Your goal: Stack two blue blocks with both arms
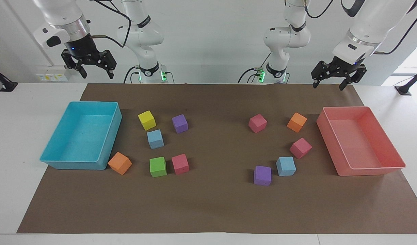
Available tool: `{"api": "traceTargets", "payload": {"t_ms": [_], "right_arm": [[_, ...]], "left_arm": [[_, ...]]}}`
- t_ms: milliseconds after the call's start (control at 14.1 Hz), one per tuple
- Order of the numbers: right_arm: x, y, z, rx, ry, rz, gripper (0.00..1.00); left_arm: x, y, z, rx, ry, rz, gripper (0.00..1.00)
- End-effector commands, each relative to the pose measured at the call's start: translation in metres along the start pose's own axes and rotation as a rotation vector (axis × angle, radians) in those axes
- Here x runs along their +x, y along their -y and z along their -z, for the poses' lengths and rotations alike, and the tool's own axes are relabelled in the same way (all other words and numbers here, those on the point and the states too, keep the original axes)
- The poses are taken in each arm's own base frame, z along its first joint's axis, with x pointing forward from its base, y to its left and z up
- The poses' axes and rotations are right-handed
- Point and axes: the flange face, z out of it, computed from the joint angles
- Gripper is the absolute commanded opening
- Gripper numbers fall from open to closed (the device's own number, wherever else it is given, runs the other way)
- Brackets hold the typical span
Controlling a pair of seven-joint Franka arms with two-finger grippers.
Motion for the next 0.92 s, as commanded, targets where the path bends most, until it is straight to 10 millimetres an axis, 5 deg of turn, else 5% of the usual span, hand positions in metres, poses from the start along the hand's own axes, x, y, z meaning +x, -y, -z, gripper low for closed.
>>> {"api": "traceTargets", "payload": {"t_ms": [0, 853], "right_arm": [[-0.004, -0.005, 0.003, -0.006, -0.015, 0.009, 1.0], [-0.004, 0.0, 0.003, 0.006, -0.012, 0.022, 1.0]], "left_arm": [[-0.003, -0.002, 0.007, -0.007, -0.002, -0.011, 1.0], [-0.004, 0.004, 0.006, -0.008, 0.002, 0.006, 1.0]]}}
